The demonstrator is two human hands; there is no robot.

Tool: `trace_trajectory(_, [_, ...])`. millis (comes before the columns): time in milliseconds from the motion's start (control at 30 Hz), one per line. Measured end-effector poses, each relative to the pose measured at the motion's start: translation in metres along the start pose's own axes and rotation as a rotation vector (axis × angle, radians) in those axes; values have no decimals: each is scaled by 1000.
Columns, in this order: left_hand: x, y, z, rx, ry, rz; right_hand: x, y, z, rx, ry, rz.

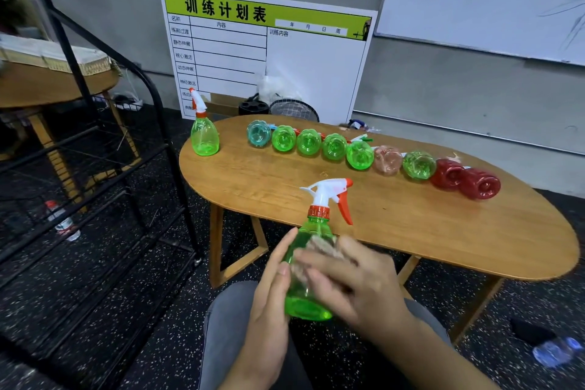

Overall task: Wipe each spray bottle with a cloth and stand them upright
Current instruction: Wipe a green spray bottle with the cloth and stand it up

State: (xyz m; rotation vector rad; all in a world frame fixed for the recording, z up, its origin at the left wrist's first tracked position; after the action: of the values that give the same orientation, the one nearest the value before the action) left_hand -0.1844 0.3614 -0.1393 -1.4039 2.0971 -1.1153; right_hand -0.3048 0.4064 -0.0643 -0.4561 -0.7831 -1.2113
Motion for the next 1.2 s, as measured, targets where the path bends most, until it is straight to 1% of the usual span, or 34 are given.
trace_trajectory(67, [1, 1, 1, 8, 10, -2, 15, -21, -3, 93, -17, -219])
trace_trajectory(100, [1, 2, 0, 3, 17, 2, 20, -27, -6, 120, -21, -285])
trace_trajectory(133, [2, 1, 1, -4, 18, 0, 22, -30, -9, 138, -22, -316])
trace_trajectory(200, [2, 1, 3, -17, 3, -1, 20, -25, -13, 149, -24, -311])
trace_trajectory(267, [2, 0, 4, -26, -9, -5, 11, -11, -10, 120, -27, -231])
trace_trajectory(300, [2, 0, 4, -29, -15, 0, 4, -2, -7, 89, -17, -160])
trace_trajectory(433, [1, -4, 6, -48, -15, 16, -26, 33, -5, -116, 23, 250])
trace_trajectory(467, [1, -5, 5, -53, -13, 11, -29, 37, -4, -136, 21, 304])
trace_trajectory(533, [1, -6, 3, -63, -4, 6, -28, 34, 0, -139, 20, 326])
trace_trajectory(600, [1, -3, 3, -45, -2, -5, -19, 26, 1, -136, 13, 257])
trace_trajectory(633, [1, -3, 3, -31, 5, -15, -11, 19, 1, -111, 5, 184])
trace_trajectory(767, [4, 0, 3, -12, 10, -18, 20, -23, -7, 87, -21, -238])
trace_trajectory(800, [4, 1, 3, -18, 12, -10, 23, -30, -10, 108, -19, -295])
trace_trajectory(867, [4, 1, 3, -28, 13, -5, 22, -31, -15, 117, -22, -314])
trace_trajectory(967, [6, 1, 9, -28, -24, -9, 11, -10, -9, 106, -33, -194])
trace_trajectory(1100, [4, 2, 10, -17, -14, 25, -21, 26, -8, -57, 27, 182])
trace_trajectory(1133, [4, 2, 10, -28, -9, 30, -27, 31, -8, -84, 33, 255])
trace_trajectory(1200, [3, 2, 8, -43, 4, 34, -29, 34, -2, -109, 24, 332])
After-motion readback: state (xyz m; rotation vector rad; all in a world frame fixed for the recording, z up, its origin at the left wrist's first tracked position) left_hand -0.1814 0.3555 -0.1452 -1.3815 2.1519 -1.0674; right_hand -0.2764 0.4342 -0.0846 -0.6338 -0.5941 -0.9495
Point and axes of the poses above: each hand's wrist, its own x-axis towards the middle knuckle, its own z-axis out of the back of the hand, y = z × x, the point moved 6 cm from there along x, towards the middle knuckle, and after that the axes turned 14 degrees about -x, right-handed, at the moved point
